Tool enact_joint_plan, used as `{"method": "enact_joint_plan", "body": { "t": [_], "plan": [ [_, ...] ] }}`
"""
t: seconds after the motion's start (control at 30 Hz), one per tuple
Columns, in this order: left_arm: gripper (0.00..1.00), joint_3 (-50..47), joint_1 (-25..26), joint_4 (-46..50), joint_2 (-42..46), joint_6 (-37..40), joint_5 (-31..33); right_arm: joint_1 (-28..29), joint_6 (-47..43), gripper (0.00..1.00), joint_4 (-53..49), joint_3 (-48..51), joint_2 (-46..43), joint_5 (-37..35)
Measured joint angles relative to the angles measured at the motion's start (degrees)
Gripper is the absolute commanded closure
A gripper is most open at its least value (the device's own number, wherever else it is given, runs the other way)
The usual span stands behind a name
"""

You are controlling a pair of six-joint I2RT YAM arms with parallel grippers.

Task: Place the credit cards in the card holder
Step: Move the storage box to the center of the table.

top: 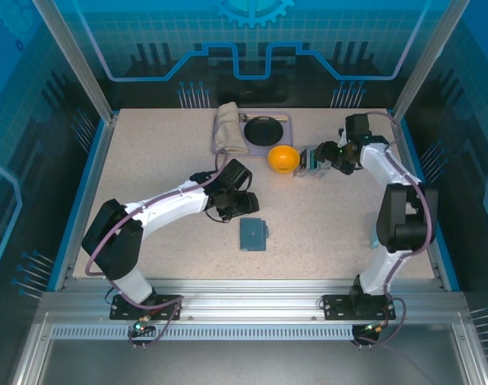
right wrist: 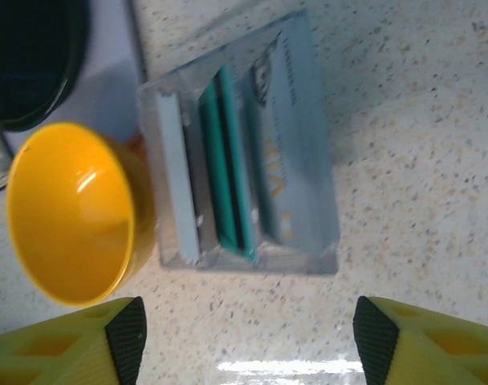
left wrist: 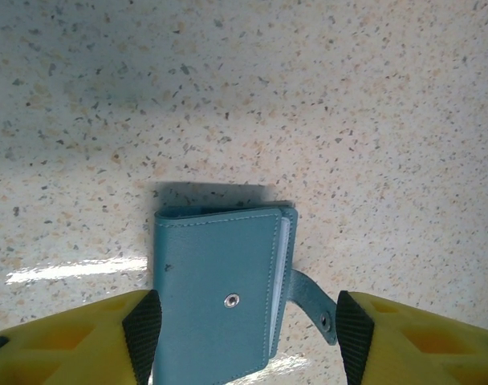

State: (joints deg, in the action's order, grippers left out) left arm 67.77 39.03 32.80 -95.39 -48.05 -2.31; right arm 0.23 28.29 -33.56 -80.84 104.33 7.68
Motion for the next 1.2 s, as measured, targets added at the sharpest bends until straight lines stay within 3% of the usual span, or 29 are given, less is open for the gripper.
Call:
{"method": "enact_joint_plan", "body": {
  "t": [0.17,0.5,0.7,0.9,1.2],
  "plan": [
    [0.38,-0.02,-0.33,0.55,-0.17,0.0,0.0,-0.66,-2.86,0.21,-3.72,-12.37,8.35,-0.48],
    [0.38,0.02,-0.81,1.84,-0.37,0.04,0.0,0.13,-7.63,0.18,-16.72,-45.0,29.46,-8.79],
    [0.38,0.02,-1.07,2.29,-0.37,0.15,0.02,1.4,-9.33,0.21,-23.37,-54.71,38.4,-9.2],
    [0.38,0.02,-1.38,2.97,-0.37,0.2,0.0,2.67,-10.84,0.25,-25.83,-53.66,38.95,-9.07],
    [0.38,0.04,-1.42,2.93,-0.37,0.2,-0.02,2.8,-12.31,0.3,-22.95,-37.05,28.89,-6.86]
  ]
}}
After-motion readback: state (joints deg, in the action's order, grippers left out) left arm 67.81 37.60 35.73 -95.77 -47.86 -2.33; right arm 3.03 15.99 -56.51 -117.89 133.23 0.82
